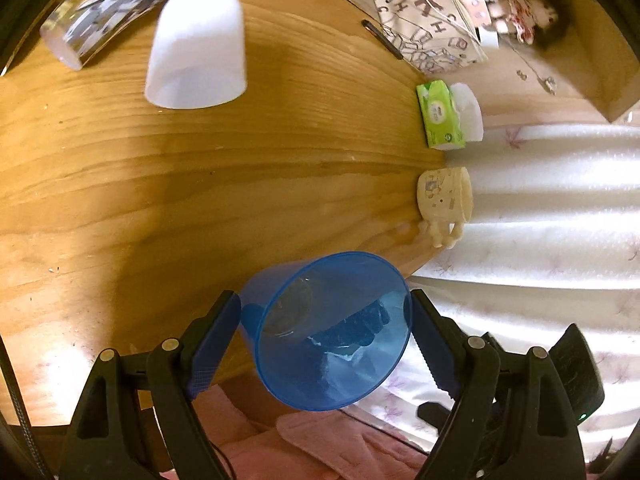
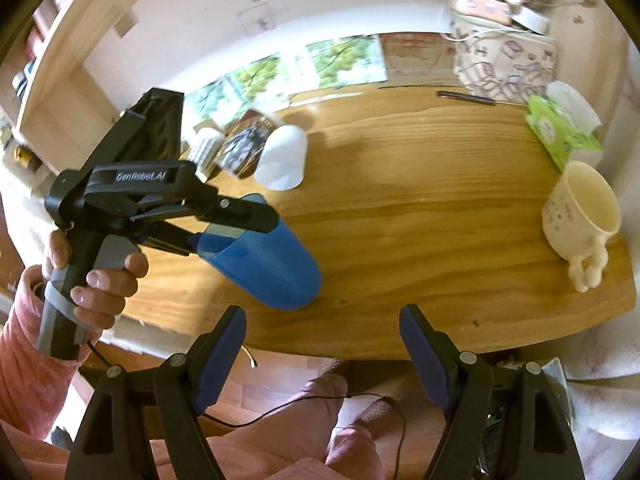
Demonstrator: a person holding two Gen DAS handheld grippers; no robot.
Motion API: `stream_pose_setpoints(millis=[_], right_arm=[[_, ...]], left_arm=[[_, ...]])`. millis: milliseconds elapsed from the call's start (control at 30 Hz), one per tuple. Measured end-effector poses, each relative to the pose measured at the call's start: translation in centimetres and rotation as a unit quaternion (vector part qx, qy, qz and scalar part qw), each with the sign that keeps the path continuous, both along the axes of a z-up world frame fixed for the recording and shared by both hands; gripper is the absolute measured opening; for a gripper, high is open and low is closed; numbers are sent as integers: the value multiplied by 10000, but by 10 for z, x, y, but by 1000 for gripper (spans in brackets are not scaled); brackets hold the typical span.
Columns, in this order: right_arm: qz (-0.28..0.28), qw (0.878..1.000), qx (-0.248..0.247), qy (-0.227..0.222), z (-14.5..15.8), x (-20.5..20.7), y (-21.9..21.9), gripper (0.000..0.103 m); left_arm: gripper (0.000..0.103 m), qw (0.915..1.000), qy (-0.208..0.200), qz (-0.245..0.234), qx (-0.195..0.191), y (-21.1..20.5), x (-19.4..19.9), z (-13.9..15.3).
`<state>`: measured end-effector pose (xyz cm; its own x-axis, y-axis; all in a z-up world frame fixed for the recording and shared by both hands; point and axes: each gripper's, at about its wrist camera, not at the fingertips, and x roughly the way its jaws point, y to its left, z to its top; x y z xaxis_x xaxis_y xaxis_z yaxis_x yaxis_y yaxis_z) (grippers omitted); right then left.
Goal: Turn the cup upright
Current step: 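Lift the blue cup with the left tool and rotate it, then close the right tool on the blue cup while the left tool holds it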
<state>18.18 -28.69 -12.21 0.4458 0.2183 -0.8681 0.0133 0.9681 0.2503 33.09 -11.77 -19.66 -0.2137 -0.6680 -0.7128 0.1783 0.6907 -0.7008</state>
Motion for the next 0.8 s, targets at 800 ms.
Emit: stream_pose_setpoints(millis=[800], right_arm=[[733, 9967, -339, 61, -25, 75, 54, 79]], left_arm=[[86, 9983, 531, -152, -201, 31, 77, -34]])
